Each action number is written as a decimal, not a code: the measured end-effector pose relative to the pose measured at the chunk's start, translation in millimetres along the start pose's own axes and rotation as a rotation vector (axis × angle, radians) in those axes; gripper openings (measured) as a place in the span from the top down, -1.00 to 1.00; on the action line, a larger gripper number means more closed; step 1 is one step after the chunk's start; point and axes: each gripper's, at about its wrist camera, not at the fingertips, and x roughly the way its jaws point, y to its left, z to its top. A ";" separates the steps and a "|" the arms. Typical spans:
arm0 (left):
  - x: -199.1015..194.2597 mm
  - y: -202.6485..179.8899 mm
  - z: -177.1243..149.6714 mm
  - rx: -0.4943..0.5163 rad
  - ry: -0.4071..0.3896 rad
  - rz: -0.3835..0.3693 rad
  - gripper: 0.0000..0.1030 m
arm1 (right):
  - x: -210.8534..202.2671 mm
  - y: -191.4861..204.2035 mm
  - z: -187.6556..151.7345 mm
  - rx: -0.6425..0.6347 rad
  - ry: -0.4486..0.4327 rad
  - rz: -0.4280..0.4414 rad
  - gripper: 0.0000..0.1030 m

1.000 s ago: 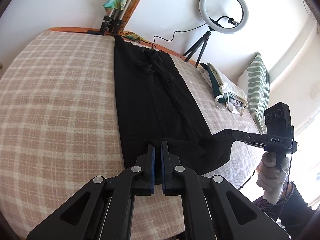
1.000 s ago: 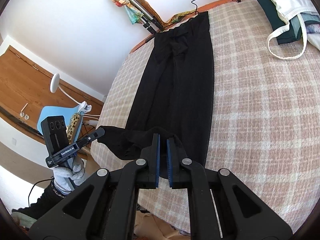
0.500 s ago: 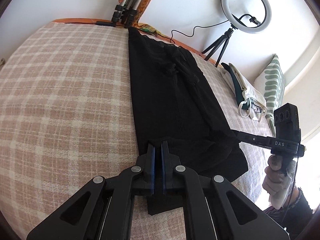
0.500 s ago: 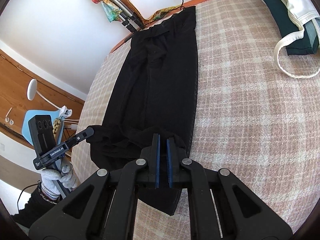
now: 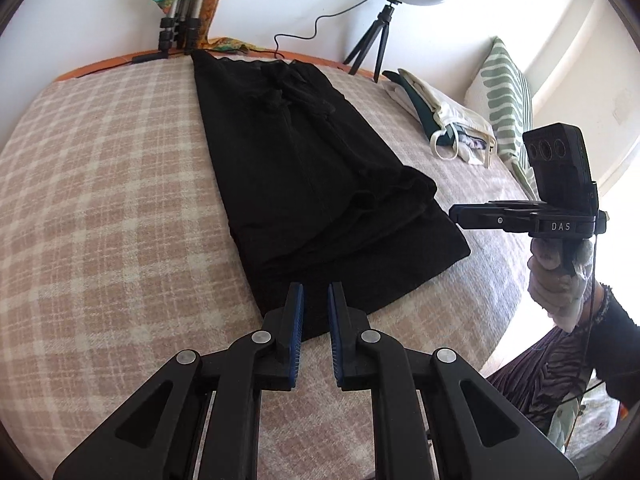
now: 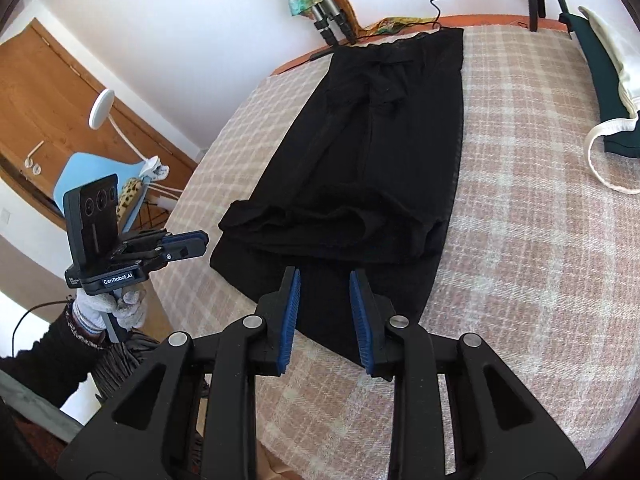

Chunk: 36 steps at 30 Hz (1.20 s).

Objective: Fold small clothes
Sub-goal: 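Open both tools and release the folded T-shirt, then move both tools to the collar end of the strip and grasp it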

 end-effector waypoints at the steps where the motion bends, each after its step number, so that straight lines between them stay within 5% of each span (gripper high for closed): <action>1: 4.8 0.5 -2.2 0.006 0.019 0.013 0.79 | 6.4 2.5 -1.4 -0.014 0.017 -0.009 0.47; 6: 19.1 6.5 2.9 0.016 0.042 0.054 0.79 | 28.8 -2.1 -0.8 -0.012 0.059 -0.026 0.47; 12: 27.5 16.0 29.9 0.002 -0.028 0.102 0.79 | 33.6 -16.1 12.2 0.038 0.019 -0.008 0.47; 20: 24.0 33.7 60.8 -0.007 -0.120 0.198 0.79 | 15.9 -42.7 36.9 0.123 -0.105 -0.208 0.46; 26: 22.0 46.6 61.6 -0.047 -0.114 0.211 0.79 | 0.0 -56.5 45.4 0.139 -0.132 -0.230 0.42; 28: 23.3 50.2 64.0 -0.061 -0.106 0.200 0.79 | -3.7 -58.2 50.6 0.131 -0.143 -0.233 0.26; 31: 25.5 55.6 72.4 -0.071 -0.100 0.196 0.61 | -7.2 -61.3 62.5 0.126 -0.169 -0.232 -0.02; 34: 26.9 63.4 86.8 -0.089 -0.115 0.185 0.28 | -4.6 -68.7 79.8 0.125 -0.165 -0.234 -0.11; 36: 28.8 71.7 100.5 -0.109 -0.128 0.170 0.25 | -0.7 -77.8 95.4 0.129 -0.158 -0.239 -0.11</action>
